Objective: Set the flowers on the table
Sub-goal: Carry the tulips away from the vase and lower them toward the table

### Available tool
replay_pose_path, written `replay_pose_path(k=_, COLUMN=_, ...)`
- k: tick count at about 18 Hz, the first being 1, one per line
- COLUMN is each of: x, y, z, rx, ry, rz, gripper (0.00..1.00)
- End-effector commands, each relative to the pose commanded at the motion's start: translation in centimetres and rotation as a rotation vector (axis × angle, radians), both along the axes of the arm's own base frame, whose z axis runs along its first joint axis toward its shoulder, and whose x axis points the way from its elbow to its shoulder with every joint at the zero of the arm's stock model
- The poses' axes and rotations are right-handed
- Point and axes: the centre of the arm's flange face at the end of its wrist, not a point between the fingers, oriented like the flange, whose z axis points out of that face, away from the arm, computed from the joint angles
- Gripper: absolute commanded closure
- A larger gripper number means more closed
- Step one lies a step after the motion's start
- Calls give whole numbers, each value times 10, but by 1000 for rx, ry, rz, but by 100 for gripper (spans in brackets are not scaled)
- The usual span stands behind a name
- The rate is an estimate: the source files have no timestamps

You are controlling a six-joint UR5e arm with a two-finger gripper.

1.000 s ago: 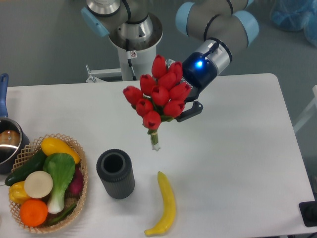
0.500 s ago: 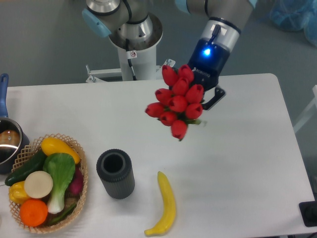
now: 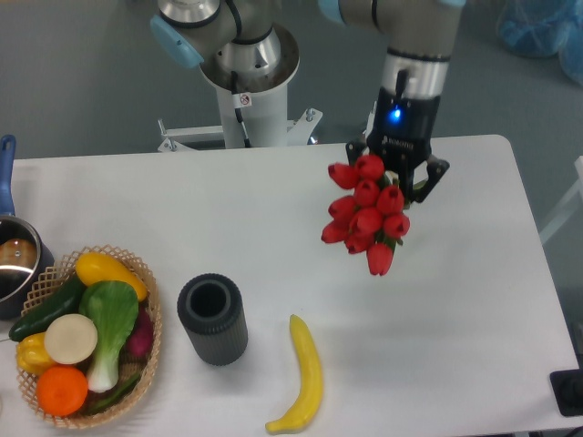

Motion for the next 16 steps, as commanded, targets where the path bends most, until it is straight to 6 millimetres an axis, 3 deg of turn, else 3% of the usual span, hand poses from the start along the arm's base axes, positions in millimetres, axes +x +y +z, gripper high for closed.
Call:
replay_pose_path(k=6, x=-3, y=14, z=-46, rx=-345, ry=109, rz=59, gripper=60)
replay_pose_path(k=16, x=-14, y=22, z=-111, rx=-365, ry=-30, rz=285, gripper=60)
